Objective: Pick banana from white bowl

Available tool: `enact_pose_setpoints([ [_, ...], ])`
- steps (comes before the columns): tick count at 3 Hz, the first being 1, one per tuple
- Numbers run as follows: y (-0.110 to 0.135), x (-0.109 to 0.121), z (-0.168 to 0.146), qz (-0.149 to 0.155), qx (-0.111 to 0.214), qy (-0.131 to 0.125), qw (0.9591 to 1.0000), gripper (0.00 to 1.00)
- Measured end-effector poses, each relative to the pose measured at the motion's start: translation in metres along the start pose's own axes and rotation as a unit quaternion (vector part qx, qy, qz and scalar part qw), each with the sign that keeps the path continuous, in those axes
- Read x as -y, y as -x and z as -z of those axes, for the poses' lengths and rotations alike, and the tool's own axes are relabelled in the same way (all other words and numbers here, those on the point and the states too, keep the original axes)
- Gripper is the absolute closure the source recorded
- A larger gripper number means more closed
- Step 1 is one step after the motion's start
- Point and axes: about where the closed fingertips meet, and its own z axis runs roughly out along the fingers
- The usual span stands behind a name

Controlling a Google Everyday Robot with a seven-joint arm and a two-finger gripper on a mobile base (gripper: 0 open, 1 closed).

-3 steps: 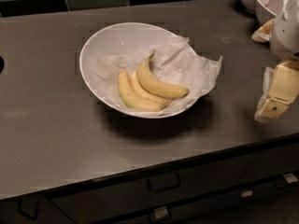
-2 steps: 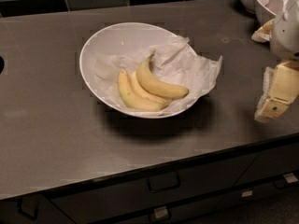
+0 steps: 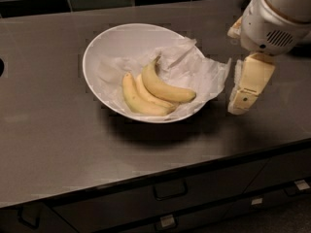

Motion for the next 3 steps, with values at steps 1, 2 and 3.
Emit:
enact_pose_setpoints([
  [1,0.0,0.0,0.0,0.0,0.0,0.0,1.0,0.0],
  [2,0.017,0.005,-0.003,0.003,0.017,-0.008,0.9998,0.0],
  [3,0.043,0.01,-0.012,-0.021,0.07,-0.03,0.9969,0.0],
])
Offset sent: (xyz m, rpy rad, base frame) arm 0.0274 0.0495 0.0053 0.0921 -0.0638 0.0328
